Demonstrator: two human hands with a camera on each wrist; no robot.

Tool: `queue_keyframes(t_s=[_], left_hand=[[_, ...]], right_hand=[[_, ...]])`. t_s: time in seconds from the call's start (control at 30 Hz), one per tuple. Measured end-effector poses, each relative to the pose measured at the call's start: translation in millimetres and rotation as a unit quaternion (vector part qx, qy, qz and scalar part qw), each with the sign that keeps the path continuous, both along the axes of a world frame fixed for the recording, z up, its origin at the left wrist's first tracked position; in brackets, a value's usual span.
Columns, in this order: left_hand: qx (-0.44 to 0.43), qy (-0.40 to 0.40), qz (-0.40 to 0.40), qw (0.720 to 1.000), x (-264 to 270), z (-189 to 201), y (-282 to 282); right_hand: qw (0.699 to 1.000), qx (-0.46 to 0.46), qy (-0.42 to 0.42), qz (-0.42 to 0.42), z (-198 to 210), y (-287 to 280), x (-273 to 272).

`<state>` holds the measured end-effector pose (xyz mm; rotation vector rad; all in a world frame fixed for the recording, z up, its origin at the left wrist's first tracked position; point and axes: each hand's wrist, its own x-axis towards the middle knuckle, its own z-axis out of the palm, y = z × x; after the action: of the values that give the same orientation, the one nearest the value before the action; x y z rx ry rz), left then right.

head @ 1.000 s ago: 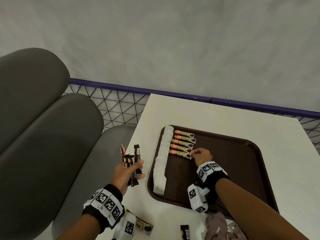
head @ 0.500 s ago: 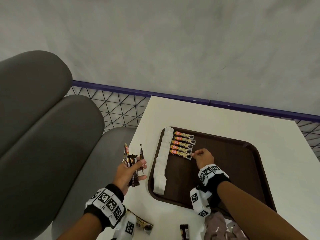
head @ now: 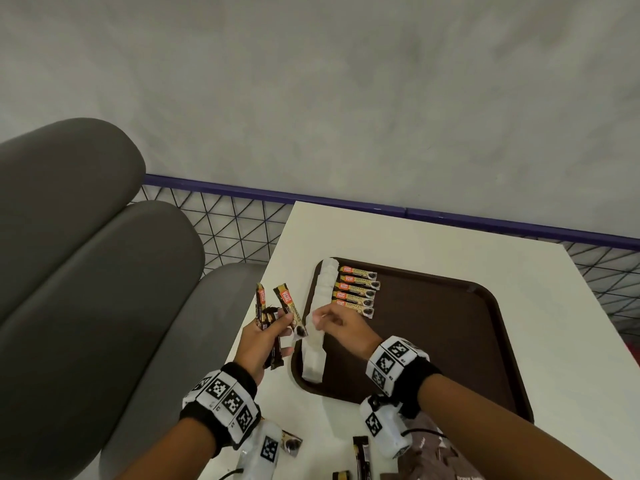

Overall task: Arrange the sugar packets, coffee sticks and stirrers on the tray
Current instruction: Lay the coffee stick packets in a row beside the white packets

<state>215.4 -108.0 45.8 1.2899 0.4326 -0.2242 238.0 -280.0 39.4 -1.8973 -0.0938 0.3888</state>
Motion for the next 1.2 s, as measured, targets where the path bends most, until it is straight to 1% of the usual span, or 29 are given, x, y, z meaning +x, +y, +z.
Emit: queue_keyframes(t_s=[0.07, 0.17, 0.23, 0.33, 0.4, 0.47, 0.53, 0.67, 0.8, 0.9, 1.03, 1.2], left_hand=[[-0.002, -0.004, -0.005, 1.0, -2, 2, -2], [-0.005, -0.015, -0.009, 1.0, -5, 4, -2], [-0.001, -0.021, -0.002, 1.0, -5, 5, 2], [0.016, -0.013, 0.015, 1.0, -2, 3, 8], [0.02, -0.003, 0.019, 1.0, -1, 2, 9], [0.023, -0.006, 0.013, 1.0, 0, 2, 7], [0.022, -0.008, 0.007, 1.0, -1, 1, 4], [0.0, -0.022, -0.016, 1.0, -3, 0, -4], [-0.019, 0.003, -0.024, 1.0, -4, -3, 0], [-0.008, 0.042, -0.013, 0.999, -3, -9, 10], [-0.008, 0.055, -0.004, 0.998, -1, -15, 18], [-0.021, 0.062, -0.007, 0.998, 0, -25, 26]], right_hand=[[0.999, 0.017, 0.021, 0.021, 2, 9, -5], [0.998, 0.056, 0.029, 0.005, 6, 13, -8], [0.998, 0.054, 0.031, -0.005, 9, 9, -7], [0.999, 0.025, 0.025, 0.016, 11, 0, -6], [0.999, 0.023, 0.022, 0.022, 12, -5, -7], [0.998, 0.049, 0.026, -0.002, 12, -9, -9], [0.995, 0.073, 0.047, -0.042, 9, -13, -12], [0.989, 0.084, 0.079, -0.093, -2, -22, -18], [0.978, 0.048, 0.088, -0.184, -12, -43, -10], [0.968, 0.008, 0.1, -0.232, -22, -65, -1], [0.959, -0.052, 0.109, -0.257, -33, -84, 8], [0.954, -0.101, 0.125, -0.254, -48, -90, 19]])
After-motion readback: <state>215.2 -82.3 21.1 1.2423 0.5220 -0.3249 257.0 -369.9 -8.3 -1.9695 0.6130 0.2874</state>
